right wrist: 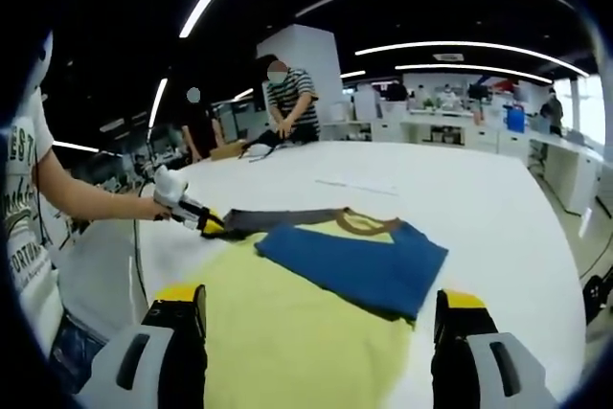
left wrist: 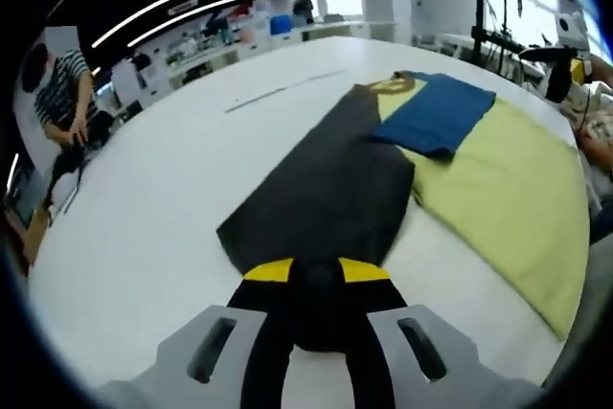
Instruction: Fold the garment on the visible template until the final outline fits inside the template.
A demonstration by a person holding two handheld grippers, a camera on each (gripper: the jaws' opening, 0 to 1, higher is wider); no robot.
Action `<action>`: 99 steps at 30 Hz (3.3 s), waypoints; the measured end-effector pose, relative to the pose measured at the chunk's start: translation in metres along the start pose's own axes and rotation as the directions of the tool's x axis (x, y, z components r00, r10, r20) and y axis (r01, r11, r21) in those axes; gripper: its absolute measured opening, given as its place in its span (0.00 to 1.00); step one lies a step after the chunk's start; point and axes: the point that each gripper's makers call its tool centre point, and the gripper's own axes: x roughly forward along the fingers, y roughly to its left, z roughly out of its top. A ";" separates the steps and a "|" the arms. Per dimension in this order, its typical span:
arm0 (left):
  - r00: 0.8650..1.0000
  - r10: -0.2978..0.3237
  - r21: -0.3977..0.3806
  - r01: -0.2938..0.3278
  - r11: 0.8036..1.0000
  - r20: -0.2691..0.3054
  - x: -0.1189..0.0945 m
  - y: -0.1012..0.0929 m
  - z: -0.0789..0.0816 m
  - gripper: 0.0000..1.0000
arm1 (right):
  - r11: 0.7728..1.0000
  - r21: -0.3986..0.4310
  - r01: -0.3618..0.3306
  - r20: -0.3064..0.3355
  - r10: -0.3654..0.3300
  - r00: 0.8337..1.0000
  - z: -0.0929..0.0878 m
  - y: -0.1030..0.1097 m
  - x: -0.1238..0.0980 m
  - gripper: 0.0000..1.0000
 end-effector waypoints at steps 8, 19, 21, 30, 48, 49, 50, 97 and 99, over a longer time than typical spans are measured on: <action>0.994 -0.082 -0.105 0.073 0.992 -0.077 0.004 -0.001 -0.003 0.12 | 1.000 -0.005 0.002 -0.007 -0.002 1.000 -0.001 -0.001 0.001 0.98; 0.985 -0.114 -0.099 0.102 0.990 -0.130 0.005 -0.010 -0.004 0.01 | 1.000 -0.006 0.011 -0.004 -0.011 1.000 -0.001 -0.002 0.002 0.96; 0.985 -0.116 -0.135 0.099 0.986 -0.124 0.004 -0.010 -0.004 0.01 | 1.000 -0.007 0.012 -0.006 -0.012 1.000 -0.002 -0.002 0.002 0.96; 0.994 -0.066 -0.139 0.053 0.989 -0.088 -0.006 -0.012 0.001 0.00 | 1.000 0.001 0.015 -0.001 -0.015 1.000 -0.003 -0.002 0.001 0.95; 0.948 0.247 -0.281 -0.185 0.942 0.202 -0.074 0.036 0.036 0.01 | 1.000 -0.009 -0.025 0.005 0.025 1.000 -0.001 0.009 0.011 0.95; 0.941 0.266 -0.290 -0.200 0.936 0.209 -0.078 0.040 0.036 0.01 | 1.000 -0.009 -0.028 0.006 0.028 1.000 -0.001 0.010 0.011 0.95; 0.931 0.291 -0.299 -0.218 0.929 0.223 -0.083 0.044 0.037 0.01 | 1.000 -0.009 -0.030 0.006 0.030 1.000 -0.001 0.010 0.012 0.95; 0.756 0.654 -0.460 -0.594 0.660 -0.039 -0.119 0.113 -0.076 0.13 | 1.000 0.024 0.014 -0.002 -0.014 1.000 -0.012 0.000 0.002 0.94; 0.760 0.648 -0.450 -0.598 0.663 -0.055 -0.117 0.114 -0.081 0.14 | 1.000 0.027 0.016 -0.001 -0.016 1.000 -0.012 0.000 0.002 0.94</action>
